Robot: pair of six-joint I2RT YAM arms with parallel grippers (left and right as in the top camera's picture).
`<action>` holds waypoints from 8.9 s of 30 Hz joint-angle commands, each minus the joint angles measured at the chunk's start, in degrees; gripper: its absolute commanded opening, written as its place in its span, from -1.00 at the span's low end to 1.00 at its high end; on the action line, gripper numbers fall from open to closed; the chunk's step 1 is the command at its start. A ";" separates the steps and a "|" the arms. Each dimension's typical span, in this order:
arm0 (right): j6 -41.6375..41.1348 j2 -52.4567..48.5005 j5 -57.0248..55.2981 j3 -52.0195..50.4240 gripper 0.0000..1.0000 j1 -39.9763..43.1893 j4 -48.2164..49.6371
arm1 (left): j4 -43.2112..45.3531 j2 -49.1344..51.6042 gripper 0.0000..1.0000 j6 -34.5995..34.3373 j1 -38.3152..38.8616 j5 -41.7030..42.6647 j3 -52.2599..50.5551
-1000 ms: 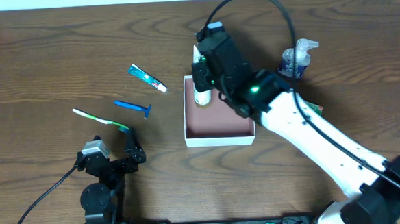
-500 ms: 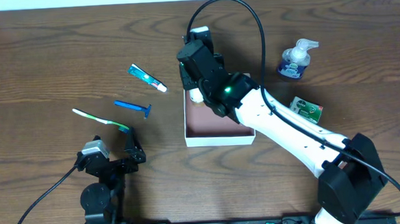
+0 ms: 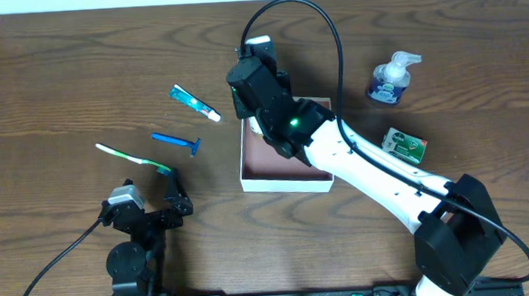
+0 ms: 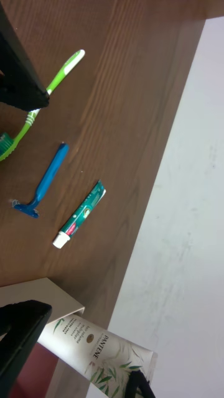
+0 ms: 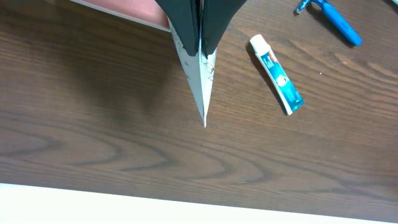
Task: Pack container
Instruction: 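Lower the tube upright into the box's left corner and release, then move the right gripper to the blue soap pump bottle and grasp it, then lift the soap bottle and carry it over the box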
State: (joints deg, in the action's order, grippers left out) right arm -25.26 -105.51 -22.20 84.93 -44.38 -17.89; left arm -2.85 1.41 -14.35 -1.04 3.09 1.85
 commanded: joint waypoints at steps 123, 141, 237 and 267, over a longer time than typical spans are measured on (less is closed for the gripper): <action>-12.87 19.43 -1.33 2.34 0.57 6.97 -29.57 | -0.87 -0.07 0.96 0.15 -0.28 0.55 -1.62; -10.56 16.72 5.31 2.29 0.57 32.06 -35.67 | -0.87 -0.07 0.96 0.15 -0.28 0.55 -1.62; 4.96 -2.62 6.14 2.29 -0.87 39.17 -18.38 | -0.87 -0.07 0.96 0.17 -0.28 0.55 -1.62; 30.34 17.09 40.19 2.40 -0.98 34.71 -18.36 | -0.87 -0.07 0.96 0.15 -0.28 0.55 -1.62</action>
State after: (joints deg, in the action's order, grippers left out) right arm 1.13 -92.18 10.39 86.48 -8.05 -36.36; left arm -2.85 1.41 -14.35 -1.04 3.09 1.85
